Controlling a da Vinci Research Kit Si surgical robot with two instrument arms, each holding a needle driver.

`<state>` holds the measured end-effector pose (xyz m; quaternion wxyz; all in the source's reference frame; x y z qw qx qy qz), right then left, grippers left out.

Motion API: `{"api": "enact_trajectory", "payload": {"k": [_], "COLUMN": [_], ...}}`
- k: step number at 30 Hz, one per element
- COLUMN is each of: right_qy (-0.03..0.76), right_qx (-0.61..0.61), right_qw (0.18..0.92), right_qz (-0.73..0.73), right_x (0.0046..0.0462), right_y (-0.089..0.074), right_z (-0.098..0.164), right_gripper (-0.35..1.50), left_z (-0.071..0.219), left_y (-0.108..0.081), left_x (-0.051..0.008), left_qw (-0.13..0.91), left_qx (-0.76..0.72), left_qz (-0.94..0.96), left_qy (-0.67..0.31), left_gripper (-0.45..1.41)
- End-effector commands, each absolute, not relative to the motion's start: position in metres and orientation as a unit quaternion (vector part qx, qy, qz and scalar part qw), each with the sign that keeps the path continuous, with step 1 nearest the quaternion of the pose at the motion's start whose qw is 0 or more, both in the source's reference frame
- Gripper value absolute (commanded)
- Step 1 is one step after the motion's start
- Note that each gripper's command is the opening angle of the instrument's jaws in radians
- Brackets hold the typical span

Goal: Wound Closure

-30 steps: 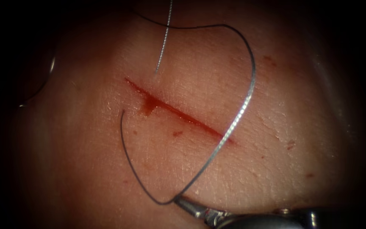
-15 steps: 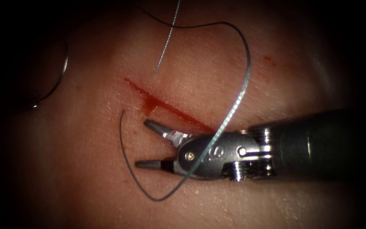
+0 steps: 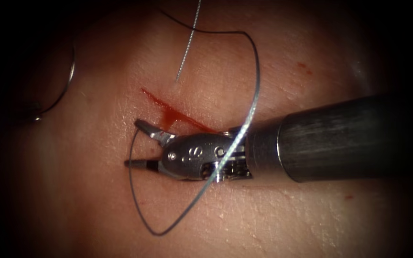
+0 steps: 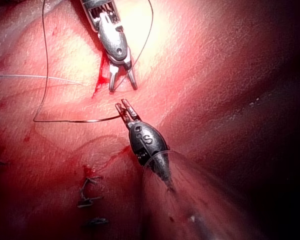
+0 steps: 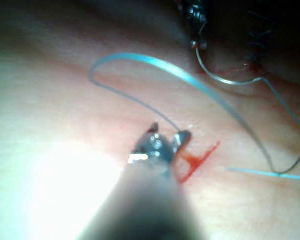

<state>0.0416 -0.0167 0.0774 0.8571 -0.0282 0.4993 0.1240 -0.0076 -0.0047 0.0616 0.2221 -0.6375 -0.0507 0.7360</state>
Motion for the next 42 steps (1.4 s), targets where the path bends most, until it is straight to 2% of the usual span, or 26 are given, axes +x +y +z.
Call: {"api": "enact_trajectory", "payload": {"k": [1,3,5,6,7,8,18,42], "right_qy": [0.499,0.496,0.499,0.502,0.506,0.509,0.532,0.559], "right_qx": [-0.028,-0.029,-0.028,-0.024,-0.019,-0.013,0.006,0.025], "right_qw": [0.857,0.858,0.857,0.855,0.854,0.853,0.841,0.826], "right_qz": [0.126,0.128,0.127,0.124,0.121,0.116,0.098,0.072], "right_x": [0.0428,0.0434,0.0435,0.0435,0.0433,0.0431,0.0397,0.0384], "right_y": [-0.017,-0.016,-0.016,-0.016,-0.016,-0.016,-0.019,-0.028], "right_z": [0.078,0.078,0.079,0.079,0.079,0.078,0.073,0.064], "right_gripper": [1.13,1.1,0.86,0.58,0.02,-0.35,-0.35,-0.35], "left_z": [0.062,0.062,0.062,0.062,0.062,0.062,0.062,0.062], "left_y": [-0.005,-0.005,-0.005,-0.005,-0.005,-0.005,-0.005,-0.005], "left_x": [-0.0081,-0.0081,-0.0081,-0.0081,-0.0081,-0.0081,-0.0081,-0.0081], "left_qw": [0.223,0.222,0.222,0.222,0.222,0.222,0.222,0.223], "left_qx": [-0.637,-0.637,-0.637,-0.637,-0.637,-0.637,-0.637,-0.637], "left_qz": [0.736,0.736,0.736,0.736,0.736,0.736,0.736,0.736], "left_qy": [-0.051,-0.052,-0.052,-0.052,-0.052,-0.052,-0.052,-0.052], "left_gripper": [-0.45,-0.45,-0.45,-0.45,-0.45,-0.45,-0.45,-0.45]}}
